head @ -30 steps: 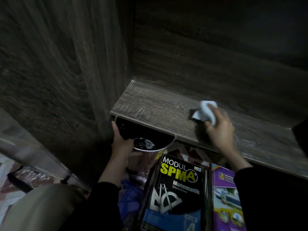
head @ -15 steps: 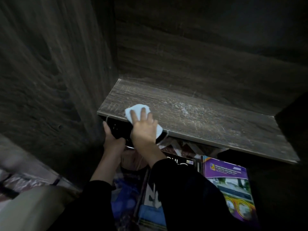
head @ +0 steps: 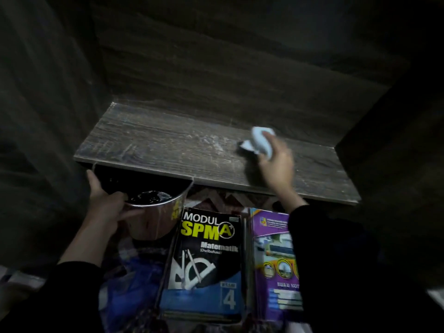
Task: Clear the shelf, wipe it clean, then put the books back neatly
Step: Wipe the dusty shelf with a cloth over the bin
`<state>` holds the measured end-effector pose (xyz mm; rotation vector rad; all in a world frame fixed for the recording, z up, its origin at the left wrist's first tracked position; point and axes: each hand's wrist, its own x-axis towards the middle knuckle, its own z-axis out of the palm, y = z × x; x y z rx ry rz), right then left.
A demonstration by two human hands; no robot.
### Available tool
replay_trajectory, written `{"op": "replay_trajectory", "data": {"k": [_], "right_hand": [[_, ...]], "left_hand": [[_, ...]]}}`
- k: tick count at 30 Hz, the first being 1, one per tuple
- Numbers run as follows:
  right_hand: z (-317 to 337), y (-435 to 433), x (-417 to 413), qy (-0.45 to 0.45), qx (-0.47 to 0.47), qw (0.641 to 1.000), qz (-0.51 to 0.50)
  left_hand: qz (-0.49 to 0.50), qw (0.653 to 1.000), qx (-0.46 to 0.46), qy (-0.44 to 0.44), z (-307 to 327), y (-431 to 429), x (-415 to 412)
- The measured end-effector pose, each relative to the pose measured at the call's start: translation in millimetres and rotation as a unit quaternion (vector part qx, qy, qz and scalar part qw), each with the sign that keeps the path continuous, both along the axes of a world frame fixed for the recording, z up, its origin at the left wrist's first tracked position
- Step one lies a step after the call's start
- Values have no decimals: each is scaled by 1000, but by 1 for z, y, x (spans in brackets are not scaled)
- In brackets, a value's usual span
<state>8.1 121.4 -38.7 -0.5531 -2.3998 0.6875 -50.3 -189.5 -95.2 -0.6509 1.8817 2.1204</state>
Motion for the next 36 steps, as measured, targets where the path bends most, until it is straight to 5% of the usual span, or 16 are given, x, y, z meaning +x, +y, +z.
{"op": "replay_trajectory", "data": {"k": [5,7,12,30,36], "right_hand": [[-5,114,72,-194,21,947,-254],[-14,120,88,-261,26,925,-276],[-27,88,56,-263,29,930,-256],[-30,-168,-69,-241,100,956,130],[-20,-205,-67,-218,156,900,345]], "left_hand": [[1,1000,0,5,8,6,3],[1,1000,-1,2,8,6,4],[0,1000,6,2,5,5,4],[-3,1000,-8,-9,8,-1,3],[-7,999,-35,33,-1,-9,2]]}}
